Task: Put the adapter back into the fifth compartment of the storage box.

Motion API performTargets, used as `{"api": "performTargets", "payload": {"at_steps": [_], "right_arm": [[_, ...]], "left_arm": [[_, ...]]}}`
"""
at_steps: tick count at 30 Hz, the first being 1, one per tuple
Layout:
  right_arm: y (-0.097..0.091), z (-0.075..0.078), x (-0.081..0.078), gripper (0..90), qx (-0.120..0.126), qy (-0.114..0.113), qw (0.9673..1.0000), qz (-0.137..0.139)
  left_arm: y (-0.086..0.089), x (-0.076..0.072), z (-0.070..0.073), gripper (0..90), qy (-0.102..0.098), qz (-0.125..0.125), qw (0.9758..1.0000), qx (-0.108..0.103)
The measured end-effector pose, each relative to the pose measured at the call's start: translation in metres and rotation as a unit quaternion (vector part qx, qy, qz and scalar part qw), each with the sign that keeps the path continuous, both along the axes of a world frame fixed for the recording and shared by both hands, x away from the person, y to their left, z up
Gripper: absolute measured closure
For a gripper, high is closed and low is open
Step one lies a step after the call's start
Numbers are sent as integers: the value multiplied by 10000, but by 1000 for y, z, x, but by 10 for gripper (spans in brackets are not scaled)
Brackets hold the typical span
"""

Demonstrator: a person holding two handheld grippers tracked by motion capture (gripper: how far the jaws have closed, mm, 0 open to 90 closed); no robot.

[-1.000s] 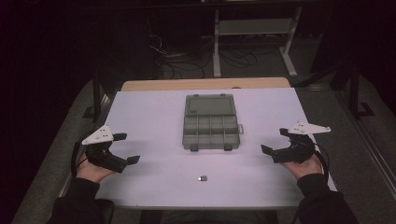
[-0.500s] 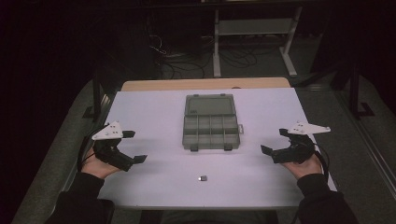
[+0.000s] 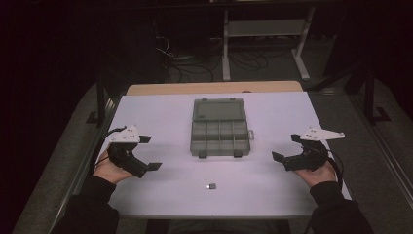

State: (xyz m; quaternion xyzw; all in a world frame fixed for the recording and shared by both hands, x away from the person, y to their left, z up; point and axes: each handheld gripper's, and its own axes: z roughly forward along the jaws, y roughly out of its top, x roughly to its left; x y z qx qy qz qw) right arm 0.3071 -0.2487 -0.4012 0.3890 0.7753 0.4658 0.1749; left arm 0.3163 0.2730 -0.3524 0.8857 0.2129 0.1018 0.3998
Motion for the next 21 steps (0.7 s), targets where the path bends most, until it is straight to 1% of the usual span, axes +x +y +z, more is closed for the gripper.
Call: {"api": "performTargets", "payload": {"at_steps": [8, 12, 21], "right_arm": [[0, 0, 0, 0, 4, 2, 10000, 16], [1, 0, 0, 0, 2, 8, 10000, 33], [1, 0, 0, 0, -2, 37, 10000, 73]], "left_arm": [[-12, 3, 1, 0, 20, -137, 9999, 59], [-21, 4, -2, 0, 77, -236, 9996, 167], [-35, 6, -4, 0, 128, -393, 9989, 227]]}}
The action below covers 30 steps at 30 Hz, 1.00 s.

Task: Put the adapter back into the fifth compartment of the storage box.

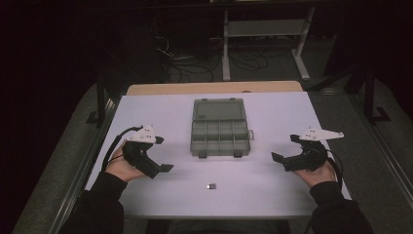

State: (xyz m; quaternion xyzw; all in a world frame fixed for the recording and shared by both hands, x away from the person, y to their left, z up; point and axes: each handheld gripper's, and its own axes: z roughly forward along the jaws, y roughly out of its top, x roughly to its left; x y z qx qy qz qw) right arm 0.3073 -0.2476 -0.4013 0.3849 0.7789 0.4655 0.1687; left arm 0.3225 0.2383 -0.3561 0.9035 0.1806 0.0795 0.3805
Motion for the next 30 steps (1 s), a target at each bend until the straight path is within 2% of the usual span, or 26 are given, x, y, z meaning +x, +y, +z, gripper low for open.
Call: {"api": "performTargets", "payload": {"at_steps": [6, 16, 20, 21, 30], "right_arm": [[0, 0, 0, 0, -4, -5, 10000, 9], [0, 0, 0, 0, -16, -5, 10000, 21], [0, 0, 0, 0, -16, -5, 10000, 21], [0, 0, 0, 0, -16, -5, 10000, 28], [1, 0, 0, 0, -25, 12, 10000, 48]], "left_arm": [[-3, 0, -1, 0, 4, -35, 10000, 24], [-26, 0, -7, 0, 47, -284, 9994, 202], [-26, 0, -7, 0, 47, -284, 9994, 202], [-35, -1, -12, 0, 81, -384, 9989, 244], [-49, -3, -20, 0, 149, -542, 9979, 322]]}}
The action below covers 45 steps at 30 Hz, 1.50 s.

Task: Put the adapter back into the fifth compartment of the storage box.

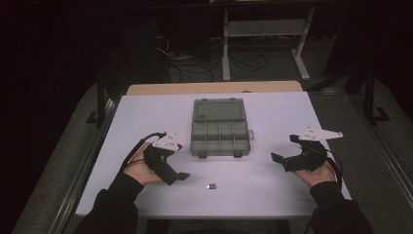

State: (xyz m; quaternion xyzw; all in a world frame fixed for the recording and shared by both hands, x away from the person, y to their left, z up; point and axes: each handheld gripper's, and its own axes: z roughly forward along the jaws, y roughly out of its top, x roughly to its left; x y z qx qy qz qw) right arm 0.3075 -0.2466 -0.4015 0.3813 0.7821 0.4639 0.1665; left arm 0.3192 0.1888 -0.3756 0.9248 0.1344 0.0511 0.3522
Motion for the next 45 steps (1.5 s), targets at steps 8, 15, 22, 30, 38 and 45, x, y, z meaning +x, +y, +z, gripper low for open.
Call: {"api": "performTargets", "payload": {"at_steps": [8, 15, 22, 30, 38, 45], "right_arm": [[0, 0, 0, 0, -5, 10, 10000, 15], [1, 0, 0, 0, -11, 19, 10000, 24], [1, 0, 0, 0, -35, 14, 10000, 31], [2, 0, 0, 0, -67, 19, 10000, 52], [2, 0, 0, 0, -75, 30, 9999, 64], [3, 0, 0, 0, -77, 32, 9999, 77]], "left_arm": [[-13, -3, -6, 0, 43, -151, 9998, 153], [-19, -6, -12, 0, 85, -236, 9995, 199], [-26, -9, -16, 0, 71, -332, 9991, 260], [-31, -12, -19, 0, 85, -394, 9988, 277], [-39, -14, -23, 0, 76, -505, 9980, 366], [-44, -15, -26, 0, 113, -523, 9978, 383]]}}
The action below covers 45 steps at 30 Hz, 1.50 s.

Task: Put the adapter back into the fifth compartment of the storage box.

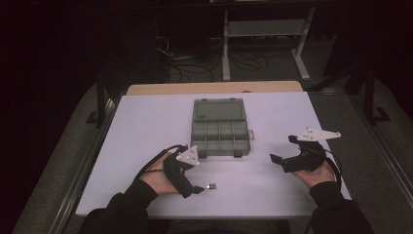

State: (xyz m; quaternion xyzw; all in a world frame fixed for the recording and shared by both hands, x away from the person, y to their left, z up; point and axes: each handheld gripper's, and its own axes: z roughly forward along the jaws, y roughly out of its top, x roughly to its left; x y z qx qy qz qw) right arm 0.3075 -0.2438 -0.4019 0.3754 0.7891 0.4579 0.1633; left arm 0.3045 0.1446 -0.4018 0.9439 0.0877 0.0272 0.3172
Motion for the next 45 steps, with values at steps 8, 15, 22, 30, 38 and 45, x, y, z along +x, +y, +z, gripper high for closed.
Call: {"api": "performTargets", "payload": {"at_steps": [8, 15, 22, 30, 38, 45], "right_arm": [[1, 0, 0, 0, -53, -4, 10000, 23], [1, 0, 0, 0, -58, -2, 10000, 46], [2, 0, 0, 0, -69, 13, 10000, 59], [3, 0, 0, 0, -78, 18, 9999, 82], [3, 0, 0, 0, -90, 28, 9999, 101], [3, -1, 0, 0, -103, 26, 9999, 115]], "left_arm": [[-4, 0, -2, 0, 31, -10, 10000, -7], [-16, -1, -8, 0, 32, -148, 9998, 89], [-24, -3, -12, 0, 52, -258, 9995, 158], [-32, -5, -16, 0, 80, -358, 9990, 245], [-37, -4, -20, 3, 140, -425, 9985, 306], [-38, -1, -24, 64, 247, -485, 9979, 350]]}}
